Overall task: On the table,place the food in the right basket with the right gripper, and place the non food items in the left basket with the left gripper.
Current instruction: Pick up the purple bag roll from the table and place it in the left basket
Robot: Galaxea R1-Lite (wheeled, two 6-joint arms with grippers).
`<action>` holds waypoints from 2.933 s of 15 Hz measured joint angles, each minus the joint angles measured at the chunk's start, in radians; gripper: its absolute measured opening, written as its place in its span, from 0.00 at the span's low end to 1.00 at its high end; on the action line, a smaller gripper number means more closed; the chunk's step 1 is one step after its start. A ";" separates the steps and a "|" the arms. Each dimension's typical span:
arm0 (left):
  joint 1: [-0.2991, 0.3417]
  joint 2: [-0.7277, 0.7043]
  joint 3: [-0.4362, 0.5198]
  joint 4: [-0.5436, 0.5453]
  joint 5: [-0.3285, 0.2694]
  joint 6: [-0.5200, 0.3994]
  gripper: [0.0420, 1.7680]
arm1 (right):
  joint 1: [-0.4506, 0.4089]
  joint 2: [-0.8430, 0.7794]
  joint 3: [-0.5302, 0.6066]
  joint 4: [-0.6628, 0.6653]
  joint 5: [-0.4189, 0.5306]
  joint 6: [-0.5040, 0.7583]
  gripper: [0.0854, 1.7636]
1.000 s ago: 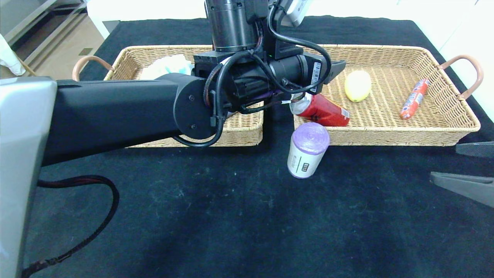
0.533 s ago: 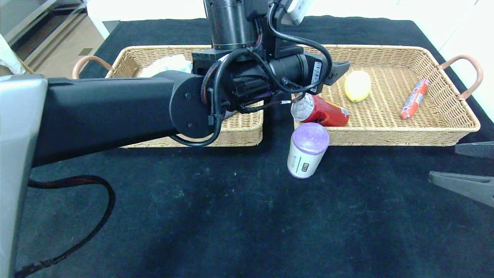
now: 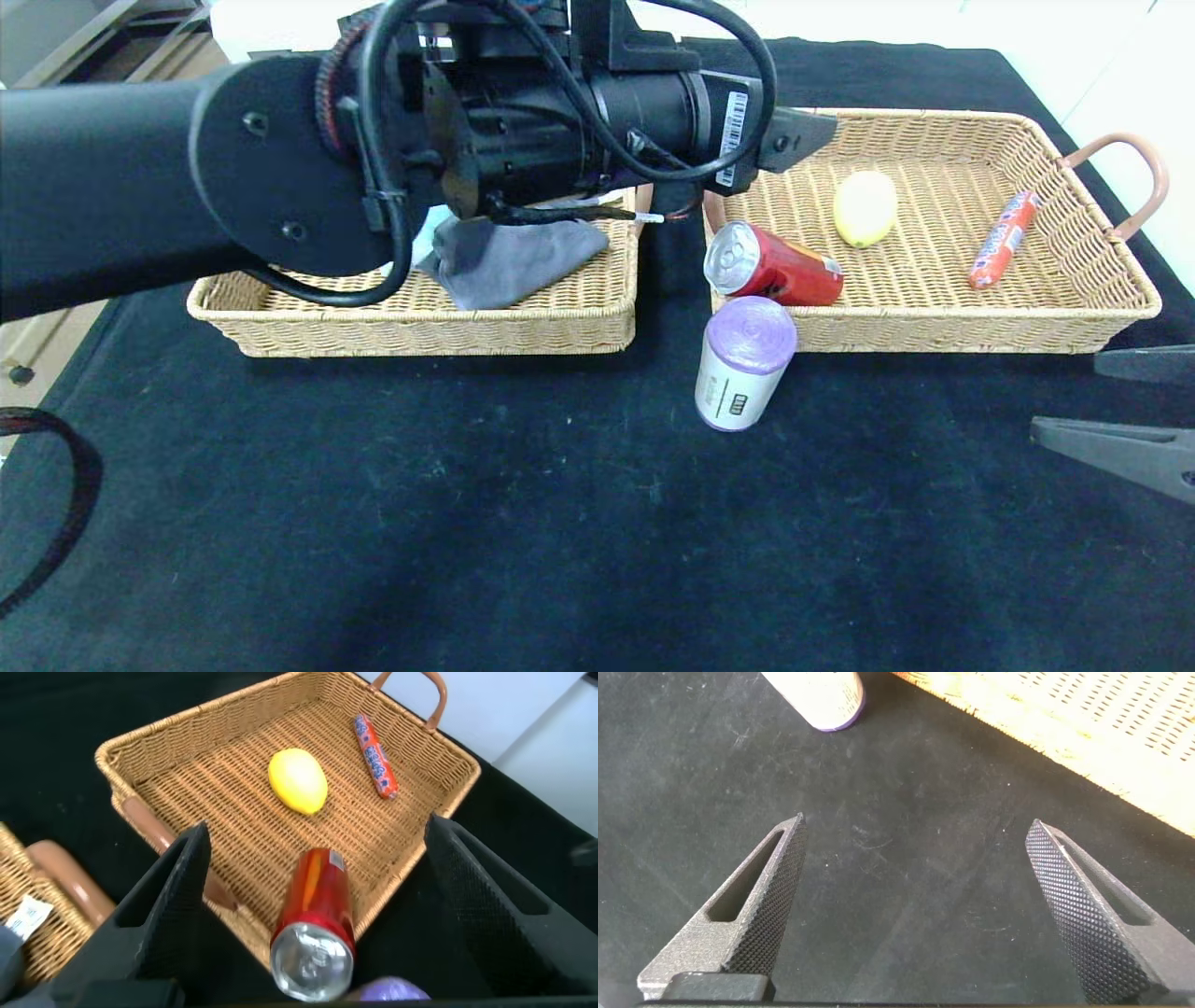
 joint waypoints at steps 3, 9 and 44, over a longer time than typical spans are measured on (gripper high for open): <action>-0.001 -0.070 0.051 0.069 0.018 -0.005 0.95 | -0.003 0.004 0.000 0.000 0.000 0.000 0.97; -0.020 -0.184 0.272 0.063 0.112 -0.008 0.96 | -0.003 0.006 0.000 0.000 0.000 0.000 0.97; -0.254 -0.069 0.613 -0.366 0.627 -0.063 0.97 | -0.023 0.038 -0.007 -0.003 -0.001 -0.001 0.97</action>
